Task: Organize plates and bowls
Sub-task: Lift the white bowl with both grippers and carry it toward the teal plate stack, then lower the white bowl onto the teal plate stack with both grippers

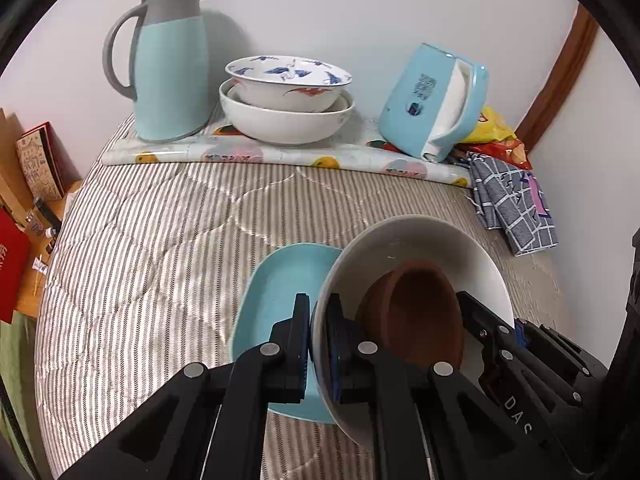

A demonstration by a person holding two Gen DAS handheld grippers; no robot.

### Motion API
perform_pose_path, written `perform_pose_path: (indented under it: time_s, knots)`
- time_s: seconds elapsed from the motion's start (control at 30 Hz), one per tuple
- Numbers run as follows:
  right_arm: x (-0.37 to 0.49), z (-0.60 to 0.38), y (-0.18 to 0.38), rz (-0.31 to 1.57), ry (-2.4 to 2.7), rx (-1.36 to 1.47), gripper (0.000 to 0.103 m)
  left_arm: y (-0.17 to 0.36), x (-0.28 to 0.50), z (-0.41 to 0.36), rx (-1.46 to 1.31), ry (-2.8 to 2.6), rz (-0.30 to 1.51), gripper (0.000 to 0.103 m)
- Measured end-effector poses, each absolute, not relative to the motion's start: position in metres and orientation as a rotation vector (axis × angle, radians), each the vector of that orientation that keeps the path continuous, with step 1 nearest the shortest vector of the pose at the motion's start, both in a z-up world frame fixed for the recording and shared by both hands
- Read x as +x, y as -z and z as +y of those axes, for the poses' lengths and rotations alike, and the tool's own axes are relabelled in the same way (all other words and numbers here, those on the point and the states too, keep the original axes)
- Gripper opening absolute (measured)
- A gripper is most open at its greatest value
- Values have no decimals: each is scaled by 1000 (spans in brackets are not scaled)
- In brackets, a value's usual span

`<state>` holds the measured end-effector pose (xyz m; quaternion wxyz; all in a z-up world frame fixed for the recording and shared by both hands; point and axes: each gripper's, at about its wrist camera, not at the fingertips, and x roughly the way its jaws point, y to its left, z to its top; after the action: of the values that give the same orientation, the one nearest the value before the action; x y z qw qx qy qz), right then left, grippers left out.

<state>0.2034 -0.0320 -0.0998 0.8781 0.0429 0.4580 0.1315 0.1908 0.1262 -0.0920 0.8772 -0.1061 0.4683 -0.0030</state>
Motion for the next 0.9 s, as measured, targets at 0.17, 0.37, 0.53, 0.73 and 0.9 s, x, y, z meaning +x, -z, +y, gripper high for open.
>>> perform_pose_path:
  time_s: [0.17, 0.37, 0.53, 0.73, 0.9]
  knots:
    - [208, -22, 109, 970, -288, 87, 8, 100, 194, 136, -223, -9, 991, 9]
    - [212, -11, 122, 994, -296, 86, 8, 112, 198, 146, -227, -20, 1015, 9]
    - [215, -5, 129, 1008, -292, 82, 8, 119, 202, 150, -233, -18, 1032, 9]
    - [222, -4, 140, 1034, -289, 79, 8, 129, 209, 152, -234, -17, 1053, 9]
    - [226, 0, 149, 1057, -291, 76, 8, 138, 213, 154, -240, -18, 1074, 9]
